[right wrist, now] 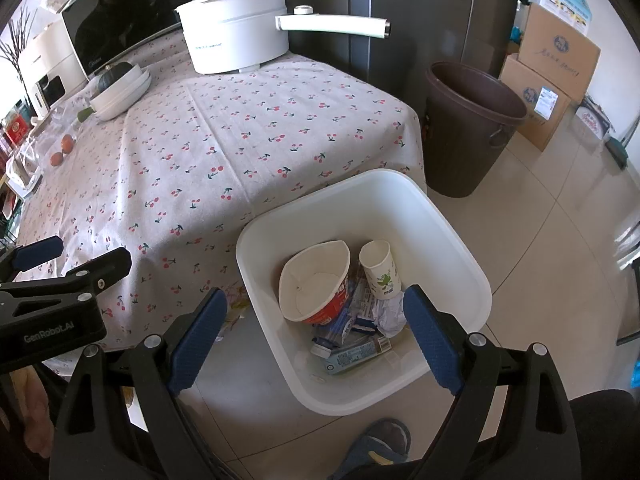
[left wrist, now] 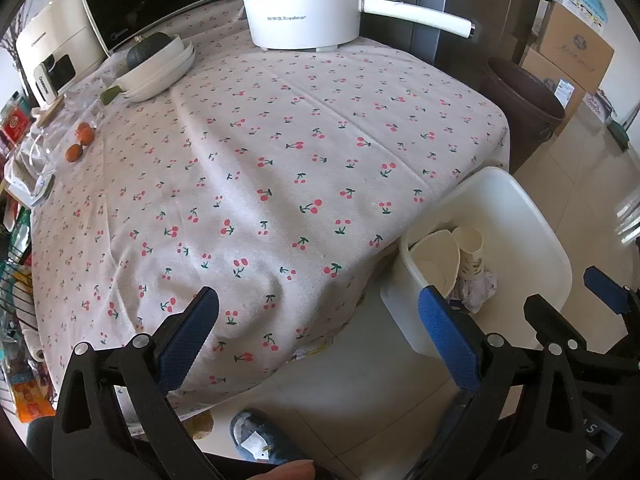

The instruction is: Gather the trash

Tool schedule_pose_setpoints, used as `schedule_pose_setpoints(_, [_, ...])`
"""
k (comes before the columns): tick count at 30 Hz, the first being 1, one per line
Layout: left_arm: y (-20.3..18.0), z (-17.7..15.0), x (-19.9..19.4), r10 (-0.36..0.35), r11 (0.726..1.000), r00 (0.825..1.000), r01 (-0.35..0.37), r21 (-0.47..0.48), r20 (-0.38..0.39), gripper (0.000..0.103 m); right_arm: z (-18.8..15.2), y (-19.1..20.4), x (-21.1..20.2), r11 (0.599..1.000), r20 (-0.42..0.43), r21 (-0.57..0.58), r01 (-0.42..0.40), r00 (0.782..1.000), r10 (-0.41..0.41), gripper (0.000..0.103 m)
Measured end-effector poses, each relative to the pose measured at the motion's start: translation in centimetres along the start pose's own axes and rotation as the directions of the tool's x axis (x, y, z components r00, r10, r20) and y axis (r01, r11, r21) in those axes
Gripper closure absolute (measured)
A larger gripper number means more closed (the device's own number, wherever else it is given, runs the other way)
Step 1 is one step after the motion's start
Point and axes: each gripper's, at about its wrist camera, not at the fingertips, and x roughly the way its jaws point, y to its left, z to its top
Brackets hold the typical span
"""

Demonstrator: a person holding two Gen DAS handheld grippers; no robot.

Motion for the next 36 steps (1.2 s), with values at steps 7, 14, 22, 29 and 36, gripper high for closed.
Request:
schedule_pose_setpoints(7, [0.04, 0.02, 0.00, 0.001, 1.000, 1.000, -0.001, 0.001, -0.002, 0.007, 0.02, -0.01, 0.03, 1.000, -0.002, -0.003, -0.002, 1.000, 0.002, 0.016])
schedule_pose_setpoints(14, [-0.02, 0.00, 0.07, 0.000, 1.000, 1.000, 0.000, 0.005, -0.003, 0.007, 0.08, -0.06, 0.05, 1.000, 0.000, -0.002, -0.001, 1.000, 0.001, 0.016])
schedule_pose_setpoints(22, [-0.09, -0.06, 0.26, -0.001, 1.000, 1.000, 0.001, 0.020, -0.007, 0.007, 0.14, -0.09, 0.02, 1.000, 0.002, -0.004, -0.001, 1.000, 0.001, 0.016])
schedule_pose_setpoints(29, [-0.13, -0.09, 0.24, -0.001, 1.000, 1.000, 0.001, 0.027, 0.000, 0.007, 0.18, -0.10, -0.02, 1.000, 0.001, -0.004, -0.002, 1.000, 0.002, 0.016])
schedule_pose_setpoints(36, [-0.09, -0.02, 0.37, -0.008, 1.000, 1.000, 0.008, 0.026, -0.009, 0.007, 0.21, -0.08, -0.02, 1.000, 0.001, -0.004, -0.001, 1.000, 0.001, 0.016])
